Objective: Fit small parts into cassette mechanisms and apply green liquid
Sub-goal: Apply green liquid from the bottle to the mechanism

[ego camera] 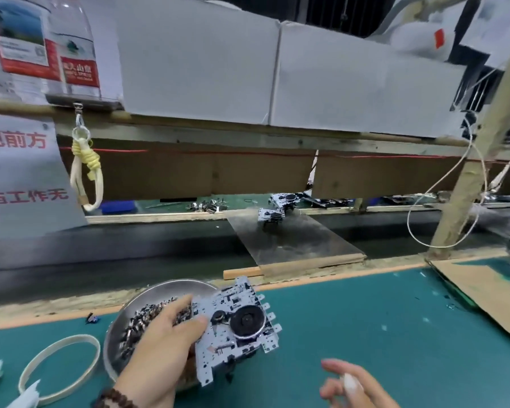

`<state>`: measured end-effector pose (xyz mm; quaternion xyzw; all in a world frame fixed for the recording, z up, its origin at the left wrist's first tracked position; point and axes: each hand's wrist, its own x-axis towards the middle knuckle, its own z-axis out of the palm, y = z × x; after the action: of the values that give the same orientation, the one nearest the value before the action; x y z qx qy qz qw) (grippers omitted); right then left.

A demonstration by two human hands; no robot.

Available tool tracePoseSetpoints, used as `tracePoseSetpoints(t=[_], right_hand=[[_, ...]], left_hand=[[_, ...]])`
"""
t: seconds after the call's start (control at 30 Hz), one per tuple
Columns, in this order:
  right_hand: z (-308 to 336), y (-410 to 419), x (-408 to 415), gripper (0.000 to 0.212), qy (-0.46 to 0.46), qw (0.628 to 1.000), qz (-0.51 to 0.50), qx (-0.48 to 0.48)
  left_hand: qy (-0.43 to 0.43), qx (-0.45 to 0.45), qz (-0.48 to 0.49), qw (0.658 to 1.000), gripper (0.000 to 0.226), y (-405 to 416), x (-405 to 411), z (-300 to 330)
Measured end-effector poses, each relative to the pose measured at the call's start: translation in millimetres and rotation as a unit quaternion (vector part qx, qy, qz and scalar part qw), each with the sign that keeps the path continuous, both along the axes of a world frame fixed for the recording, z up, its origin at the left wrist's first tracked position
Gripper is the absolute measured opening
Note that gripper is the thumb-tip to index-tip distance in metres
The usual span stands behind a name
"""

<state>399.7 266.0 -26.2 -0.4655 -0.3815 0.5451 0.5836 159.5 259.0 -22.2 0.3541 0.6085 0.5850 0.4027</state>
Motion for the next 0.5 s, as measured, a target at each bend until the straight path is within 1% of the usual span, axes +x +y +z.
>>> tracePoseSetpoints(t=[0.03,0.07,0.1,0.13,0.23,0.33,0.43,0.5], right_hand=[[-1,4,-15,0.026,0.005,0.997,0.072,-0.013],[-1,8,-22,0.023,-0.006,0.993,0.119,-0.027],[1,17,-17,0.027,-0.015,0.99,0.136,-0.037],[-1,29,-24,0.027,-0.012,0.989,0.142,-0.044],[7,64,-25,0.016,0.015,0.985,0.14,-0.099],[2,93,-30,0.012,0.056,0.975,0.168,-0.134],[5,126,-31,0.006,0.058,0.981,0.148,-0.115],[5,148,-31,0.006,0.065,0.982,0.15,-0.094]], left_hand=[[0.0,-0.006,-0.01,1.0,0.048,13,8,0],[0.006,-0.006,-0.032,0.999,0.048,27,16,-1],[0.009,-0.003,-0.042,0.999,0.047,40,24,-3],[0.011,-0.002,-0.052,0.999,0.045,53,29,-3],[0.005,-0.023,-0.082,0.996,0.04,85,38,1],[0.048,-0.031,-0.098,0.994,0.047,120,37,5],[0.064,-0.045,-0.113,0.991,0.05,152,38,14],[0.038,-0.051,-0.121,0.991,0.052,173,38,19]])
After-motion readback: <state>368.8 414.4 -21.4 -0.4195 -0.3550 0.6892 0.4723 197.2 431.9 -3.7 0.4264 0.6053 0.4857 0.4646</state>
